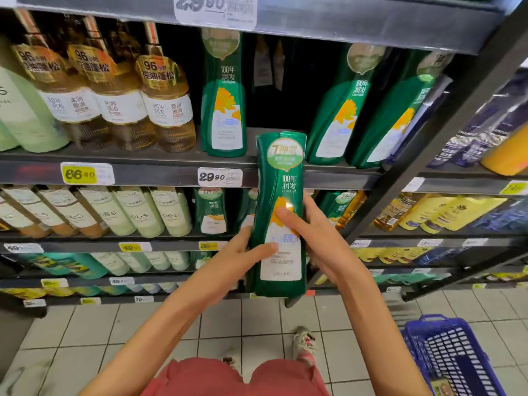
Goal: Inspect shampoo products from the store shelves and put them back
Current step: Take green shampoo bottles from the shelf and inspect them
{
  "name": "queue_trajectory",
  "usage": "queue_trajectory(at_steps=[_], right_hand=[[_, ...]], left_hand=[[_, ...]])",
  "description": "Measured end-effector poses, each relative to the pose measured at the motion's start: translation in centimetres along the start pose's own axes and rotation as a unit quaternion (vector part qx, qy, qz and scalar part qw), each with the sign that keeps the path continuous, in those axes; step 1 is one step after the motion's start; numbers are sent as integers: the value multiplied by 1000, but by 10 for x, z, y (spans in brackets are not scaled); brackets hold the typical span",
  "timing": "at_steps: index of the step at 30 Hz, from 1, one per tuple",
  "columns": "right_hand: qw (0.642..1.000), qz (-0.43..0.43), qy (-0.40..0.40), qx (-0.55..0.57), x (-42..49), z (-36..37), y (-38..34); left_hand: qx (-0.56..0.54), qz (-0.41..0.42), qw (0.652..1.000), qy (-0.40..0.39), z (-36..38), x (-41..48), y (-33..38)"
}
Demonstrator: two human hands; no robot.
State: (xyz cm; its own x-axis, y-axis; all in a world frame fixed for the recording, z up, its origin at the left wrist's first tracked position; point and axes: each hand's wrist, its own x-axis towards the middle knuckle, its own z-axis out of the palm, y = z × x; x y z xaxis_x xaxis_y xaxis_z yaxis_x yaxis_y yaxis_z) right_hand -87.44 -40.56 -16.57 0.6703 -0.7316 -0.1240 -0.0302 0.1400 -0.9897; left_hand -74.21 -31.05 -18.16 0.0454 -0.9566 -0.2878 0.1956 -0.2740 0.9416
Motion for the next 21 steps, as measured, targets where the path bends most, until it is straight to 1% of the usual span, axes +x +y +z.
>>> queue_trajectory(at_steps=[2, 4, 7, 10, 13, 15, 17, 19, 21], right_hand=[[998, -21, -7, -58, -7, -6, -2], [994, -53, 17, -98, -10, -8, 0], [987, -119, 36, -99, -11, -5, 3], [981, -166, 33, -99, -11, 1, 2], [976, -183, 48, -107, -11, 4, -3], [977, -178, 43, -106, -10, 5, -6], [980, -156, 36, -116, -12, 7, -10], [980, -135, 59, -134, -13, 9, -18], [980, -102, 91, -143, -12, 10, -31]], left_hand=[[-7, 37, 999, -4, 2, 2, -3], [50, 93, 994, 18, 0, 7, -5], [162, 175, 970, 46, -3, 17, -1], [210, 240, 945, 67, -3, 21, 5], [239, 275, 927, 88, -5, 19, 8], [230, 272, 931, 77, -9, 16, 10], [213, 246, 945, 35, -15, 11, 14], [179, 195, 964, 7, -15, 5, 18], [80, 120, 990, -6, -9, -1, 27]])
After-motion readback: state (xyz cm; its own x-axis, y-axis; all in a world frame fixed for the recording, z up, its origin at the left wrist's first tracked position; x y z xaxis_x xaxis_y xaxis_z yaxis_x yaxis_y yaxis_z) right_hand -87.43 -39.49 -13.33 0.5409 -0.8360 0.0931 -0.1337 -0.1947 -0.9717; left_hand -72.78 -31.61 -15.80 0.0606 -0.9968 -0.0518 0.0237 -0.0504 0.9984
